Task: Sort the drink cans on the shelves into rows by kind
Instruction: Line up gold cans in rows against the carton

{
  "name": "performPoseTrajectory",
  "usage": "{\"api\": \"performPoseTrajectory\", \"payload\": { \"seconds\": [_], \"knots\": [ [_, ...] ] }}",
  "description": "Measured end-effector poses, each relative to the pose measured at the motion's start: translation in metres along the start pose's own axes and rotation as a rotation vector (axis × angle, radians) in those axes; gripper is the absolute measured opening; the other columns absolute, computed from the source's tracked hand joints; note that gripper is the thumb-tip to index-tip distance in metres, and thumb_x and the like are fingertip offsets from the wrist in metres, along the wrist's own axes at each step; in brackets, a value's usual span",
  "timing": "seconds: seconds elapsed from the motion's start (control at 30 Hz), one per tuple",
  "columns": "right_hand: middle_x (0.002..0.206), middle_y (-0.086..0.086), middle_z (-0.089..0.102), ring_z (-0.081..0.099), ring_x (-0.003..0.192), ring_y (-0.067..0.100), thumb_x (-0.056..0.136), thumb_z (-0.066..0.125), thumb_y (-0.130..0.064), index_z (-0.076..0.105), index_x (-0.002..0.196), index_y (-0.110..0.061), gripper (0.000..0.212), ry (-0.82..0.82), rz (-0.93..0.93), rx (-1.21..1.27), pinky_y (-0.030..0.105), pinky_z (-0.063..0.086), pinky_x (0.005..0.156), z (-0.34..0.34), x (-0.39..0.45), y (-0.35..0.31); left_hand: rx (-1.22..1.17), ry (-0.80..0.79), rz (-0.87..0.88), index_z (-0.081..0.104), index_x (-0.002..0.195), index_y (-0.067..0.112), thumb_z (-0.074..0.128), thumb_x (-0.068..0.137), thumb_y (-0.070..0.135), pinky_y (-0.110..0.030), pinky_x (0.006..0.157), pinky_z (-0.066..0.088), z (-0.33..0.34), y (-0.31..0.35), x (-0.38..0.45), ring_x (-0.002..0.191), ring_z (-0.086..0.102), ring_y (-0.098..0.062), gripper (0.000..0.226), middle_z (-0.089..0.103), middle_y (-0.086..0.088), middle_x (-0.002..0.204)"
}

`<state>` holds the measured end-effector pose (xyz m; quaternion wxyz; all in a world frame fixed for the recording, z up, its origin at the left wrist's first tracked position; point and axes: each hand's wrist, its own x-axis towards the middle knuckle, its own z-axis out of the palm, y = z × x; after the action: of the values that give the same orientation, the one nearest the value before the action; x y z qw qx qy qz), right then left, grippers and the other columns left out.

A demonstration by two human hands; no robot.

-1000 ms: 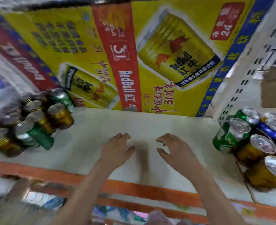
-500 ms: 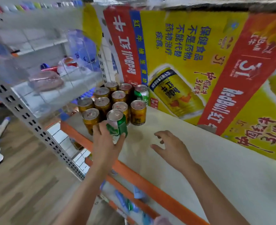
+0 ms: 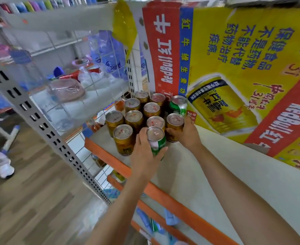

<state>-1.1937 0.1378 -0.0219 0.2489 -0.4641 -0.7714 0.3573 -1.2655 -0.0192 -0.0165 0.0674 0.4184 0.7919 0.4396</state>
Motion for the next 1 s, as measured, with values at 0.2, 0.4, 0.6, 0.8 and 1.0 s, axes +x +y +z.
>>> {"api": "performPoseTrajectory", "payload": {
  "seconds": [0.2,0.4,0.6,0.8,1.0],
  "knots": [
    [0.117,0.009,0.053,0.052,0.109,0.026,0.069,0.081,-0.032,0.045,0.119,-0.009,0.065,0.020,-0.005,0.017,0.029,0.041,0.083,-0.024,-0.056,0.016,-0.047,0.004,-0.033,0.031,0.134,0.020,0.078,0.072,0.037,-0.035,0.082,0.049,0.001,-0.003,0.000,0.113,0.052,-0.021,0.080,0.048,-0.001,0.130],
    [0.112,-0.003,0.053,0.053,0.103,0.017,0.068,0.080,-0.038,0.045,0.116,-0.021,0.062,0.025,0.075,0.004,0.032,0.046,0.082,-0.083,-0.136,0.055,-0.206,-0.152,-0.035,0.046,0.124,0.021,0.085,0.064,0.027,-0.038,0.094,0.047,0.020,0.020,-0.015,0.113,0.053,-0.018,0.072,0.056,0.002,0.120],
    [0.105,-0.004,0.055,0.054,0.100,0.019,0.069,0.079,-0.041,0.044,0.109,-0.021,0.057,0.253,0.212,-0.032,0.033,0.045,0.081,-0.150,-0.193,0.097,-0.260,-0.462,0.169,0.051,0.119,0.022,0.088,0.057,0.031,-0.030,0.087,0.049,0.089,0.090,-0.051,0.105,0.057,-0.012,0.073,0.060,0.008,0.113],
    [0.112,0.001,0.055,0.052,0.105,0.023,0.070,0.077,-0.043,0.048,0.117,-0.017,0.062,0.518,0.412,-0.055,0.035,0.044,0.084,-0.213,-0.263,0.145,-0.244,-0.750,0.344,0.048,0.124,0.033,0.083,0.048,0.055,-0.040,0.091,0.049,0.165,0.166,-0.095,0.106,0.055,-0.016,0.087,0.056,0.005,0.115],
    [0.106,0.002,0.046,0.050,0.104,0.027,0.070,0.078,-0.039,0.047,0.117,-0.018,0.060,0.765,0.655,-0.078,0.033,0.041,0.080,-0.260,-0.337,0.181,-0.253,-0.909,0.517,0.048,0.128,0.023,0.087,0.059,0.034,-0.039,0.092,0.048,0.226,0.239,-0.144,0.110,0.052,-0.021,0.080,0.053,-0.001,0.119]
  ]
}}
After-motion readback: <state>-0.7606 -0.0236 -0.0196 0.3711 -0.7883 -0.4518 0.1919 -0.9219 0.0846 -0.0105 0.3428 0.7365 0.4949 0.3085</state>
